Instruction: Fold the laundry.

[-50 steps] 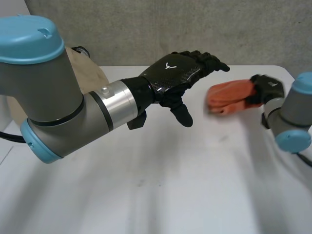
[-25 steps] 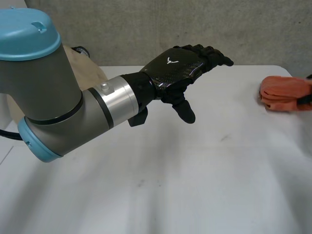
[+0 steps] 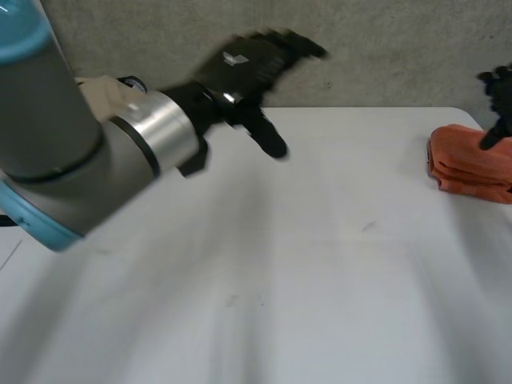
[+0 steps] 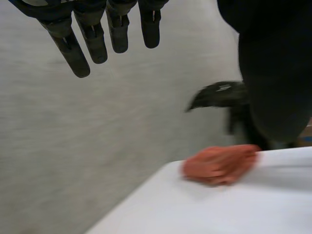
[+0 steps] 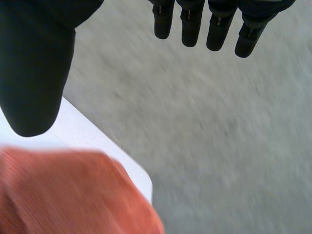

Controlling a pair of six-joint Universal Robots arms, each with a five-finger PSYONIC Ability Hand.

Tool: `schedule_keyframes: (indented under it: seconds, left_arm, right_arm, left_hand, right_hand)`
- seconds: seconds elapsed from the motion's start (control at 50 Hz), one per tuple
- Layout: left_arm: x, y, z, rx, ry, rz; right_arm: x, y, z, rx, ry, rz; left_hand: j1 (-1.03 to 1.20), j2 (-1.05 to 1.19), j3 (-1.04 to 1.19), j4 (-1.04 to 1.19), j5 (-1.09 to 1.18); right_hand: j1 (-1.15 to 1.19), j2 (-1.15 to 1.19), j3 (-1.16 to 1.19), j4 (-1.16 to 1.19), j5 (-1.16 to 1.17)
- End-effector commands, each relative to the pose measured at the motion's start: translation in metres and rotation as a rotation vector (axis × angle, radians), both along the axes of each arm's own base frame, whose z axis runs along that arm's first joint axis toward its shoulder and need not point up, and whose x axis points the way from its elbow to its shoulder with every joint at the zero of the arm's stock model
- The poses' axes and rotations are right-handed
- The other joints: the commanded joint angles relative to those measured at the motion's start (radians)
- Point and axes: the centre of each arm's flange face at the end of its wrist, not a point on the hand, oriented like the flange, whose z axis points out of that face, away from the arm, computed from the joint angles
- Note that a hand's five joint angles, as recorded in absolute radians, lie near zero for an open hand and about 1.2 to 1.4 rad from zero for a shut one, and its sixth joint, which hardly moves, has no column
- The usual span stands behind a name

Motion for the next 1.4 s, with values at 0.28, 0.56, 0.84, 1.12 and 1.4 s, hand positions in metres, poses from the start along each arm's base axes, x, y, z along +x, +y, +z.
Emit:
schedule_keyframes:
  seconds: [0.28, 0.56, 0.84, 1.12, 1.4]
  left_arm:
    - [0.165, -0.238, -0.106, -0.207, -0.422, 0.727]
    - [0.164, -0.279, -0.166, -0.338, -0.428, 0.678]
    - [0.068, -0.138, -0.019, -0.301, 0.079, 0.396]
    - [-0.053, -0.035, -0.102, 0.011, 0.084, 0.006]
    - [-0.079, 0.003, -0.136, 0.149, -0.037, -0.079]
  right_arm:
    - [0.108, 0.195, -0.049, 0.173, 0.252, 0.465]
    - [0.102, 0.204, -0.067, 0.256, 0.246, 0.454]
    - [0.095, 0.197, -0.060, 0.236, 0.245, 0.380]
    - [0.067, 0.173, -0.033, 0.208, 0.071, 0.182]
    - [0.013, 0.136, -0.015, 0.216, -0.067, -0.040]
  left_hand:
    - [0.053, 0.048, 0.046, 0.043, 0.043]
    - [1.183, 1.178, 1.176, 1.173, 1.173]
    - [1.183, 1.178, 1.176, 1.173, 1.173]
    - [1.183, 1.178, 1.176, 1.173, 1.173]
    - [0.161, 0.156, 0.155, 0.152, 0.151]
  right_hand:
    - [-0.051, -0.037, -0.041, -0.044, -0.051]
    - [-0.051, -0.037, -0.041, -0.044, -0.051]
    - [-0.051, -0.037, -0.041, -0.044, -0.051]
    - [-0.051, -0.037, -0.041, -0.044, -0.051]
    - [-0.051, -0.037, -0.041, -0.044, -0.051]
